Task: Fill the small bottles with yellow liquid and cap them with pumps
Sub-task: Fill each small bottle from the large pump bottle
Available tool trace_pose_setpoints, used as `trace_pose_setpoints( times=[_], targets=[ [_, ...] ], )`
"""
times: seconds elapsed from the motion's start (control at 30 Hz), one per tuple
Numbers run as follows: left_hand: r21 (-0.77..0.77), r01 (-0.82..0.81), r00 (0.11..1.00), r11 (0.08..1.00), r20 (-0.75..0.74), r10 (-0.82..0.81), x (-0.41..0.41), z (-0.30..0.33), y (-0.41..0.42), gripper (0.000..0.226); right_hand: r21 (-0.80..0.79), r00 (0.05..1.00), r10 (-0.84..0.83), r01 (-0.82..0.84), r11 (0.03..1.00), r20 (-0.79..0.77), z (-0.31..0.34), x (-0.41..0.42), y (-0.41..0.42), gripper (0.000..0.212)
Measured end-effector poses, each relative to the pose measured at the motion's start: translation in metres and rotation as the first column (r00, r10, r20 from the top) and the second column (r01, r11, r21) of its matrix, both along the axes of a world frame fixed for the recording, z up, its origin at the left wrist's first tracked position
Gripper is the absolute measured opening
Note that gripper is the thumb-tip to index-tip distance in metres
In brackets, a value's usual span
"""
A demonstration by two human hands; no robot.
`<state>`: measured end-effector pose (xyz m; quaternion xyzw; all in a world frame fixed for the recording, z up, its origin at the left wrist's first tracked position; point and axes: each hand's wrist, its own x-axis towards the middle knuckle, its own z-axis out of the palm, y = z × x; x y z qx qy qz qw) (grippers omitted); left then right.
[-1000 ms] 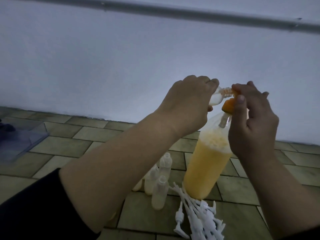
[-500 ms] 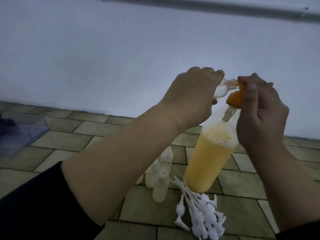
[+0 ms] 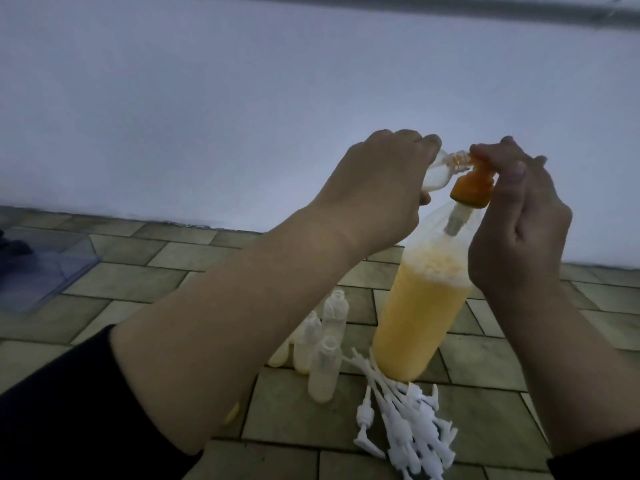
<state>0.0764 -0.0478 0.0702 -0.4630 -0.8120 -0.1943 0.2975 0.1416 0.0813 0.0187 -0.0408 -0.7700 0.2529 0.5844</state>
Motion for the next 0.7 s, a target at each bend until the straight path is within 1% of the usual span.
trace_pose_setpoints(
  times=[0.1, 0.17, 0.23, 0.43, 0.57, 0.7],
  targets=[
    [-0.003, -0.02, 1.0, 1.0, 0.018, 0.02, -0.003, 0.005, -0.001, 0.045, -0.006, 0.999, 0.021, -0.021, 1.0, 0.043, 0.012, 0.001, 0.001, 0.053],
    [0.012, -0.013, 0.999, 1.0, 0.043, 0.012, -0.003, 0.012, -0.003, 0.044, -0.03, 0.998, 0.047, -0.046, 0.998, 0.035, 0.023, 0.001, 0.003, 0.056],
    [0.032, -0.004, 0.999, 0.999, 0.053, 0.003, -0.003, 0.015, -0.003, 0.042, -0.021, 0.999, 0.046, -0.046, 0.999, 0.013, 0.028, -0.001, 0.004, 0.058],
    [0.049, 0.019, 0.997, 0.999, 0.071, -0.022, 0.0, 0.004, 0.001, 0.042, 0.037, 0.996, -0.022, 0.025, 0.999, -0.085, 0.0, -0.01, 0.004, 0.043],
    [0.031, 0.026, 0.991, 0.999, 0.131, -0.03, -0.003, 0.003, 0.0, 0.04, 0.03, 0.998, 0.016, -0.014, 0.999, -0.057, -0.003, -0.009, 0.005, 0.043],
    [0.052, 0.057, 0.986, 0.997, 0.154, -0.064, -0.005, 0.014, -0.009, 0.038, 0.087, 1.0, 0.021, -0.02, 0.996, -0.01, 0.01, -0.002, 0.002, 0.045]
  ],
)
